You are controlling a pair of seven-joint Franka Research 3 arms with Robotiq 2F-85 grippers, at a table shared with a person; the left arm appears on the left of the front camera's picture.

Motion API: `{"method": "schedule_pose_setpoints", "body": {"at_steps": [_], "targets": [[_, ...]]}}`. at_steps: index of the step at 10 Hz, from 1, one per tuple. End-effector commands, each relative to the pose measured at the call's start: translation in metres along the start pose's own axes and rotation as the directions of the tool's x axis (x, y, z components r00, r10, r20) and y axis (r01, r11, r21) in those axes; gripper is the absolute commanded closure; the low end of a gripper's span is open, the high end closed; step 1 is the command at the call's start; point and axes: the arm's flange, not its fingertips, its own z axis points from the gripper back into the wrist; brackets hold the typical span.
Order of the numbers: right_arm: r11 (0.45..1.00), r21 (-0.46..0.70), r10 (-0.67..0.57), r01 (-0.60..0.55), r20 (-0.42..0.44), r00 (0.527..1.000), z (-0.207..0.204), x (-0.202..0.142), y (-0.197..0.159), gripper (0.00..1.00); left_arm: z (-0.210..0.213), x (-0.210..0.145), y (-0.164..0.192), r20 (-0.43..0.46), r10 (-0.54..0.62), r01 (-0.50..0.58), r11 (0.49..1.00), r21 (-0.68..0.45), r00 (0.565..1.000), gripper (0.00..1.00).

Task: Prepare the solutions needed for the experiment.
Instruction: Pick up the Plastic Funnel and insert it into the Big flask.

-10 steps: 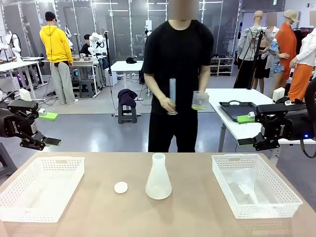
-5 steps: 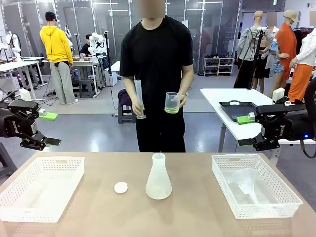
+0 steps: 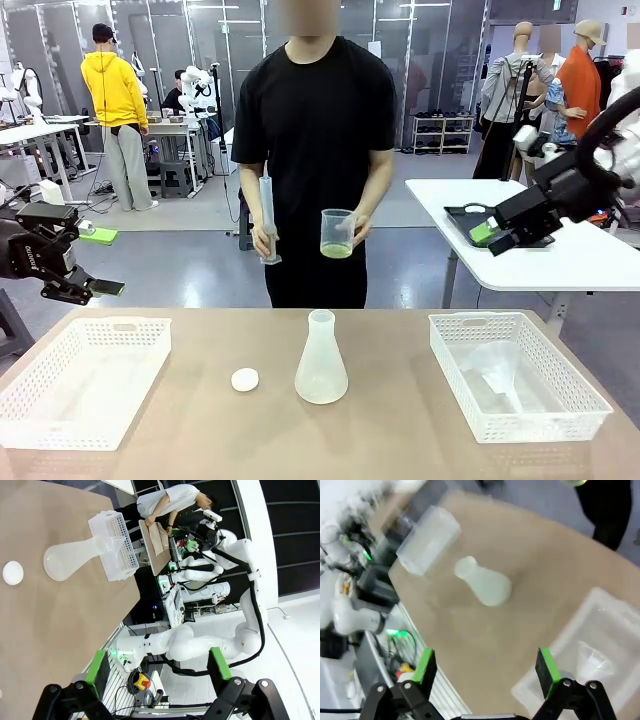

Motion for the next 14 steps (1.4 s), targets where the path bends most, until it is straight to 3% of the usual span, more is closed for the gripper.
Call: {"method": "schedule_pose_setpoints", "body": {"at_steps": [1, 4, 5, 6, 9, 13, 14], "targets": [[0.959, -0.089, 0.25, -0.271, -0.194, 0.949, -0.012, 0.032, -0.019, 0.0, 0.0, 0.0, -0.002, -0.001, -0.002, 0.002, 1.0, -0.018, 1.0, 0.0], [0.81, -0.081, 0.484, -0.58, -0.467, 0.74, -0.023, 0.055, -0.023, 0.0, 0.0, 0.0, -0.002, -0.001, -0.002, 0.002, 1.0, -0.018, 1.0, 0.0], [0.742, -0.053, 0.546, -0.669, -0.531, 0.648, -0.026, 0.054, -0.023, 0.0, 0.0, 0.0, -0.002, -0.001, -0.002, 0.002, 1.0, -0.018, 1.0, 0.0], [0.71, -0.028, 0.563, -0.703, -0.578, 0.591, -0.028, 0.053, -0.024, 0.0, 0.0, 0.0, -0.002, -0.001, -0.002, 0.002, 1.0, -0.018, 1.0, 0.0], [0.735, -0.015, 0.541, -0.678, -0.591, 0.599, -0.027, 0.057, -0.023, 0.0, 0.0, 0.0, -0.002, -0.001, -0.002, 0.002, 1.0, -0.018, 1.0, 0.0], [0.725, -0.015, 0.548, -0.689, -0.593, 0.59, -0.027, 0.057, -0.025, 0.0, 0.0, 0.0, -0.002, -0.001, -0.002, 0.002, 1.0, -0.018, 1.0, 0.0], [0.683, 0.027, 0.576, -0.73, -0.635, 0.516, -0.032, 0.057, -0.027, 0.0, 0.0, 0.0, -0.002, -0.001, -0.002, 0.002, 1.0, -0.018, 1.0, 0.0]]}}
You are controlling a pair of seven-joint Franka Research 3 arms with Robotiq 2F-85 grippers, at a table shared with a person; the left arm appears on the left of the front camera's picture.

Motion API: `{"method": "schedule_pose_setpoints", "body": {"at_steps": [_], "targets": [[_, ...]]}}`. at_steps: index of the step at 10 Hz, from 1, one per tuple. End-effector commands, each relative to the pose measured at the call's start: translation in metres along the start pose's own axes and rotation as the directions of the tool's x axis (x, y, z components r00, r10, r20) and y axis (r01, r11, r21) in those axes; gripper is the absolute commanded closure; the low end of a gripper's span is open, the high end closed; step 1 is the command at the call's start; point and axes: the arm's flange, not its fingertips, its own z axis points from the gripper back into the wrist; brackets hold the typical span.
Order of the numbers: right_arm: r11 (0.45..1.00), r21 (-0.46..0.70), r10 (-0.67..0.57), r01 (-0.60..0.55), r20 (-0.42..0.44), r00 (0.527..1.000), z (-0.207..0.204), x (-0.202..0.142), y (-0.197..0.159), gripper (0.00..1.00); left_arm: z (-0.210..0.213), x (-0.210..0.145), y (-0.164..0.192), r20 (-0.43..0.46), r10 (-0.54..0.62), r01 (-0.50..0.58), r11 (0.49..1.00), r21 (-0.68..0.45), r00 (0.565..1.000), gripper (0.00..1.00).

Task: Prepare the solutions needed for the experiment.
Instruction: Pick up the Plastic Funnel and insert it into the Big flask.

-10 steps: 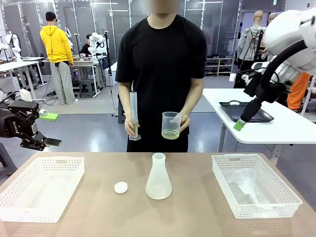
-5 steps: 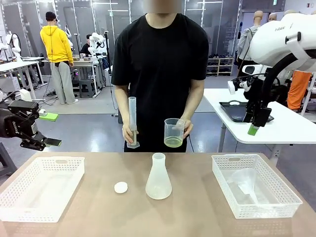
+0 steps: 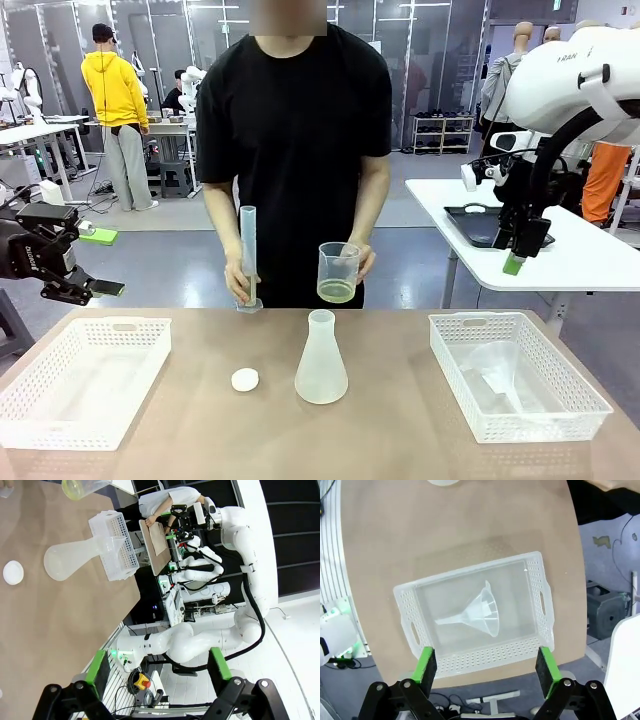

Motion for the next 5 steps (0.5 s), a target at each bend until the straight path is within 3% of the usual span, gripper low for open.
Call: {"method": "schedule_pose_setpoints", "body": {"at_steps": [1, 3, 5], "targets": [[0.993, 0.004, 0.12, -0.12, -0.099, 0.988, -0.013, 0.005, -0.003, 0.0, 0.0, 0.0, -0.002, -0.001, -0.003, 0.003, 1.0, -0.019, 1.0, 0.0], [0.969, 0.076, 0.245, -0.237, -0.132, 0.96, -0.036, 0.005, -0.015, 0.0, 0.0, 0.0, -0.002, -0.001, -0.003, 0.003, 1.0, -0.019, 1.0, 0.0], [0.963, 0.122, 0.257, -0.241, -0.133, 0.957, -0.061, 0.003, -0.024, 0.0, 0.0, 0.0, -0.002, -0.001, -0.003, 0.003, 1.0, -0.019, 1.0, 0.0]]}}
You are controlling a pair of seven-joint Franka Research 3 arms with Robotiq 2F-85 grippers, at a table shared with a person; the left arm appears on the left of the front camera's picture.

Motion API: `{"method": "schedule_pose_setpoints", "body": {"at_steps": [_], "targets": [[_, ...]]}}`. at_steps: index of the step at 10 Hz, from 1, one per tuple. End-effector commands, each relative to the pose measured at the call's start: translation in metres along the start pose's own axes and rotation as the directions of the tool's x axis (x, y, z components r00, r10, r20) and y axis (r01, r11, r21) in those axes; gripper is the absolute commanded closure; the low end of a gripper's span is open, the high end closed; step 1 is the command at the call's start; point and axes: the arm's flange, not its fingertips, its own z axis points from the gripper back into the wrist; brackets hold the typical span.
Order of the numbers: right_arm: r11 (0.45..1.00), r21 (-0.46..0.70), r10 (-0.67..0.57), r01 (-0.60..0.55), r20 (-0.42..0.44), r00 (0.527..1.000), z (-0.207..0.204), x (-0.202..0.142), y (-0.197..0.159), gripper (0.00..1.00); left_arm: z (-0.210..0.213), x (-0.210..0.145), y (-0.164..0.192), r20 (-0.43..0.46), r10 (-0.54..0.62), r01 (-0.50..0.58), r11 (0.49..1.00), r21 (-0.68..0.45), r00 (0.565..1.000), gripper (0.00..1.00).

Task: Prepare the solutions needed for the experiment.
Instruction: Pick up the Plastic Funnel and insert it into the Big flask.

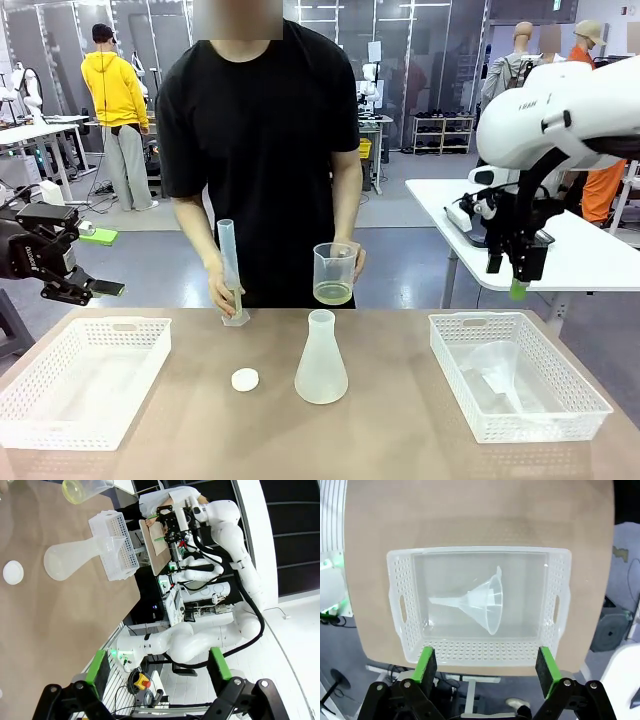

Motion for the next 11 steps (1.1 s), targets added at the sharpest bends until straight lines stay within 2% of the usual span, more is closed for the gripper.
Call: {"method": "schedule_pose_setpoints", "body": {"at_steps": [1, 5, 11], "targets": [[0.999, 0.027, 0.039, -0.038, -0.004, 0.999, -0.016, -0.003, -0.015, 0.0, 0.0, 0.0, -0.002, -0.001, -0.003, 0.003, 1.0, -0.019, 1.0, 0.0], [0.987, 0.162, 0.005, -0.002, -0.018, 1.0, -0.062, -0.007, -0.039, 0.0, 0.0, 0.0, -0.002, -0.001, -0.003, 0.003, 1.0, -0.019, 1.0, 0.0], [0.944, 0.327, 0.066, -0.044, -0.055, 0.996, -0.1, -0.015, -0.061, 0.0, 0.0, 0.0, -0.002, -0.001, -0.003, 0.003, 1.0, -0.019, 1.0, 0.0]]}}
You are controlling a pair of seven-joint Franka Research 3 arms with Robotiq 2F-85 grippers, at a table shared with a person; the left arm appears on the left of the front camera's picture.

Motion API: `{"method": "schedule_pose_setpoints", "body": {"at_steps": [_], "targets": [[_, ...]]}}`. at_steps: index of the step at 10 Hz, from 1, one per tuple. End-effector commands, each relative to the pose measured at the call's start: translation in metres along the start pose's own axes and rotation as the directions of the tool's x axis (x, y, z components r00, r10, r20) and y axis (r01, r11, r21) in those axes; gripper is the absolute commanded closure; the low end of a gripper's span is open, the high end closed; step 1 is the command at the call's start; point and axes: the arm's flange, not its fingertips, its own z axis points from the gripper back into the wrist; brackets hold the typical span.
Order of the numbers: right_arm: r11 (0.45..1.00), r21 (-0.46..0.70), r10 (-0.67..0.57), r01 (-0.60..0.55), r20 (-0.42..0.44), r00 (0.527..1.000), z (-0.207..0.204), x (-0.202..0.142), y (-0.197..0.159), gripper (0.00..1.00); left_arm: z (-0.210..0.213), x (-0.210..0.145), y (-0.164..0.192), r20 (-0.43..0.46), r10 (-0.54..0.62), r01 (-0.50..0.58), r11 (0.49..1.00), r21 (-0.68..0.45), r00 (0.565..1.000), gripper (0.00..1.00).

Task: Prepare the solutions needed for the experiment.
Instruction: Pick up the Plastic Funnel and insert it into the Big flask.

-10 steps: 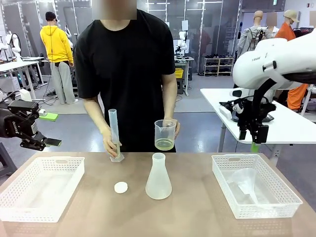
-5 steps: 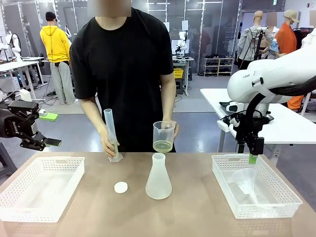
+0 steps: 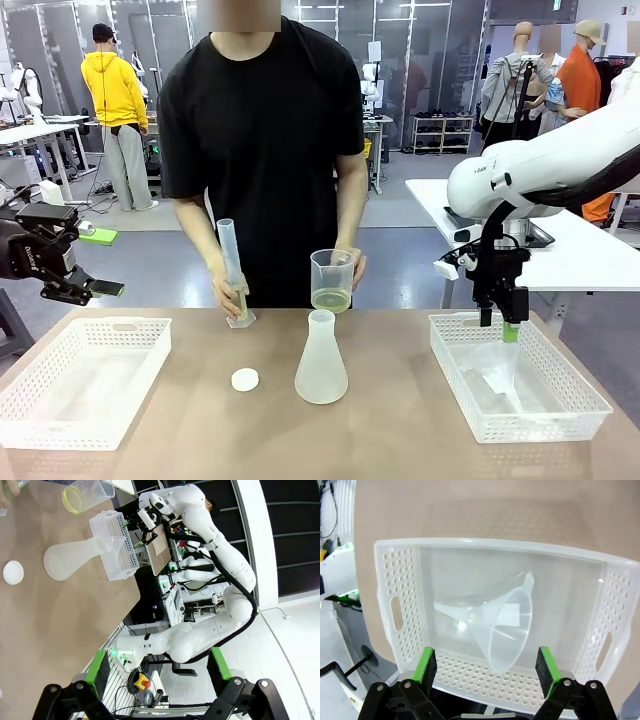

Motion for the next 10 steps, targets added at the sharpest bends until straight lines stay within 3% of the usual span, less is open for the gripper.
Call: {"method": "schedule_pose_setpoints", "body": {"at_steps": [1, 9, 10], "targets": [[0.997, 0.061, 0.041, -0.039, -0.032, 0.999, 0.004, -0.008, -0.011, 0.0, 0.0, 0.0, -0.002, -0.001, -0.003, 0.003, 1.0, -0.019, 1.0, 0.0], [0.98, 0.184, 0.082, -0.077, -0.022, 0.996, -0.029, -0.018, -0.044, 0.0, 0.0, 0.0, -0.002, -0.001, -0.003, 0.003, 1.0, -0.019, 1.0, 0.0], [0.977, 0.198, 0.085, -0.081, -0.013, 0.996, -0.029, -0.019, -0.046, 0.1, 0.0, 0.0, -0.002, -0.001, -0.003, 0.003, 1.0, -0.019, 1.0, 0.0]]}}
